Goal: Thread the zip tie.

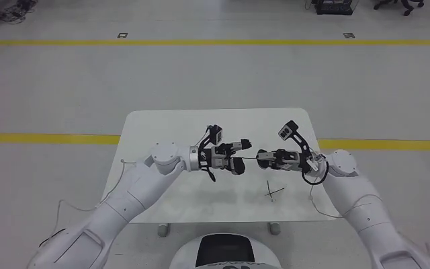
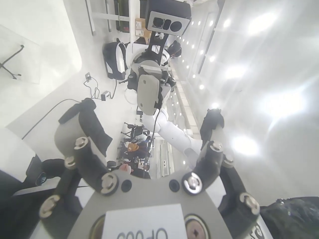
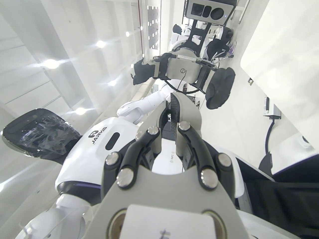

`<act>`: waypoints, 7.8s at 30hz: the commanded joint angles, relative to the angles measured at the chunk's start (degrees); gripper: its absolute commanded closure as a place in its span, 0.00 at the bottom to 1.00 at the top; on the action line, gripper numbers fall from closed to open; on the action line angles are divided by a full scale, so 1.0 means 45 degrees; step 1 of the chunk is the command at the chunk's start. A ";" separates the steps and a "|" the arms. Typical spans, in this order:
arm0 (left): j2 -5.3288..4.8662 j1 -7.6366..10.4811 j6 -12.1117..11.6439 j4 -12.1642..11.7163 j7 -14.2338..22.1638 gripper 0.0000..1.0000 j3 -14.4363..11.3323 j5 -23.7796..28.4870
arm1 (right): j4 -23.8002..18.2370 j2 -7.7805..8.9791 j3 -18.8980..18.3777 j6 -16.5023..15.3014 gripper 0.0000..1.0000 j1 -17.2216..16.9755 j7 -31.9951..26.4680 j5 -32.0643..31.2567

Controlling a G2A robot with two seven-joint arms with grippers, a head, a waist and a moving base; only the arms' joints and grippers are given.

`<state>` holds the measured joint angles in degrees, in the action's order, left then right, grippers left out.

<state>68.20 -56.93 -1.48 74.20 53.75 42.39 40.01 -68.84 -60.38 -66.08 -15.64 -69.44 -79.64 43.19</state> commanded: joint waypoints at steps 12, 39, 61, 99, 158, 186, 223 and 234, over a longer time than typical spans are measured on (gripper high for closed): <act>0.0082 0.0040 -0.0077 -0.0126 0.0150 0.47 -0.0096 0.0020 | 0.0116 0.0179 0.0526 -0.0104 1.00 0.0225 0.0000 0.0334; 0.0093 -0.0079 -0.0047 -0.0057 0.0244 1.00 -0.0059 -0.0247 | 0.0770 0.0082 0.0808 0.0540 1.00 0.0556 0.0373 -0.0436; 0.0144 -0.0020 0.0050 -0.0249 0.0221 0.92 -0.0103 -0.0367 | 0.0804 -0.0009 0.0783 0.0566 1.00 0.0602 0.0157 -0.0540; 0.0194 0.0024 -0.0006 -0.0523 0.0135 1.00 -0.0002 -0.0416 | 0.0941 -0.0084 0.0859 0.0525 0.00 0.0703 0.0089 -0.0470; -0.0366 -0.0775 -0.4000 -0.1086 -0.0513 1.00 0.1676 -0.1883 | -0.2318 0.0757 -0.0148 0.3697 0.00 -0.0337 0.4632 -0.9222; -0.0366 -0.0775 -0.4000 -0.1086 -0.0513 1.00 0.1676 -0.1883 | -0.4678 0.0745 0.1212 0.7804 0.00 -0.1152 0.4755 -1.6562; -0.0366 -0.0775 -0.4000 -0.1086 -0.0513 1.00 0.1676 -0.1883 | -0.2782 -0.0716 0.0477 0.7804 0.00 -0.0840 0.0716 -2.0901; -0.0366 -0.0775 -0.4000 -0.1086 -0.0513 1.00 0.1676 -0.1883 | -0.1476 -0.1404 0.0801 0.7804 0.62 -0.0311 0.0676 -2.1184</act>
<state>66.55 -60.42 -19.48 69.32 51.44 49.94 31.53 -75.87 -66.53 -62.52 19.48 -70.98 -76.65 -52.09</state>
